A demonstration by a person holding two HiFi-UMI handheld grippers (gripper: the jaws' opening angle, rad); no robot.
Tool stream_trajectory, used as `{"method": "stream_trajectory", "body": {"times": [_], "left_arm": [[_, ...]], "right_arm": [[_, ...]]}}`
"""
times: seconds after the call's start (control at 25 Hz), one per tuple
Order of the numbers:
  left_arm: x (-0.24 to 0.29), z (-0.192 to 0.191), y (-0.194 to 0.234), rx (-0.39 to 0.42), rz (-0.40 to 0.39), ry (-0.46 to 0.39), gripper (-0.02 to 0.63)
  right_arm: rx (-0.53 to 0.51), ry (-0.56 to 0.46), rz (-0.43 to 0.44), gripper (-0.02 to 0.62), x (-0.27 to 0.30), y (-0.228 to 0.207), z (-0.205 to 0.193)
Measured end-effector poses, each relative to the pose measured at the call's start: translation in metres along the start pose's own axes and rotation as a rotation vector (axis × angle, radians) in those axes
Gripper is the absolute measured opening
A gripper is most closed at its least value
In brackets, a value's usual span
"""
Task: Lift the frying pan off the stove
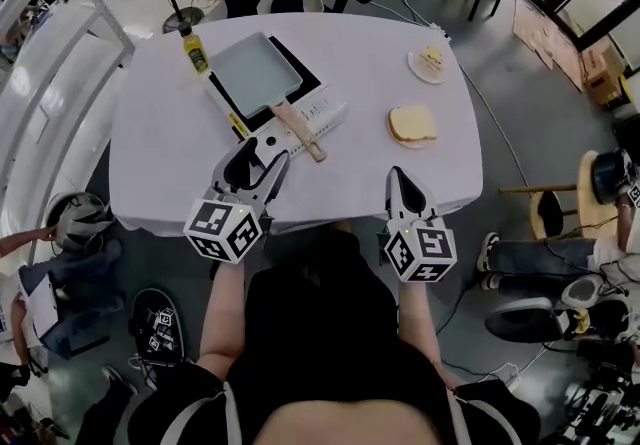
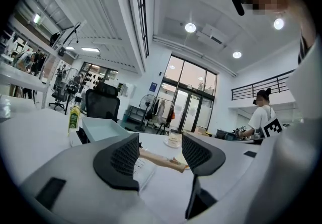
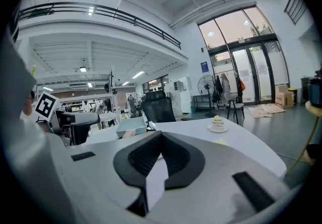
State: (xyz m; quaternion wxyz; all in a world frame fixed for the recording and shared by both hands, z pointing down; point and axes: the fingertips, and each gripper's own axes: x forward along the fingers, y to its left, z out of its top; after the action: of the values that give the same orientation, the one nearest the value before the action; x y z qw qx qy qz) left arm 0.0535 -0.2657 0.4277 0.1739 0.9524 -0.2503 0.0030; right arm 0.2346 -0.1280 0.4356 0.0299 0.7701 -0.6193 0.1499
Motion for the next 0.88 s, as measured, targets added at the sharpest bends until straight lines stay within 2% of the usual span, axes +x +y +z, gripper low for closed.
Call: {"method": "stream_trajectory", "body": {"times": [0.2,0.44,0.88], "left_arm": [[0.039,0.019,0.012,-0.01,0.067,-0.026,0.272],[0.075,0.029,0.03,-0.034,0.171,-0.041,0.272],[0.101,0.031,0.056,-0.067,0.33,-0.051,0.272]], "right_arm": [[-0.024,0.012,0.076,0.006,0.05,-0.023,0.027],[-0.058,0.035,0.219,0.006,0.12,-0.034,0.051],[-0.087,0.09,0.417,0.006,0.201,-0.033,0.056]]}}
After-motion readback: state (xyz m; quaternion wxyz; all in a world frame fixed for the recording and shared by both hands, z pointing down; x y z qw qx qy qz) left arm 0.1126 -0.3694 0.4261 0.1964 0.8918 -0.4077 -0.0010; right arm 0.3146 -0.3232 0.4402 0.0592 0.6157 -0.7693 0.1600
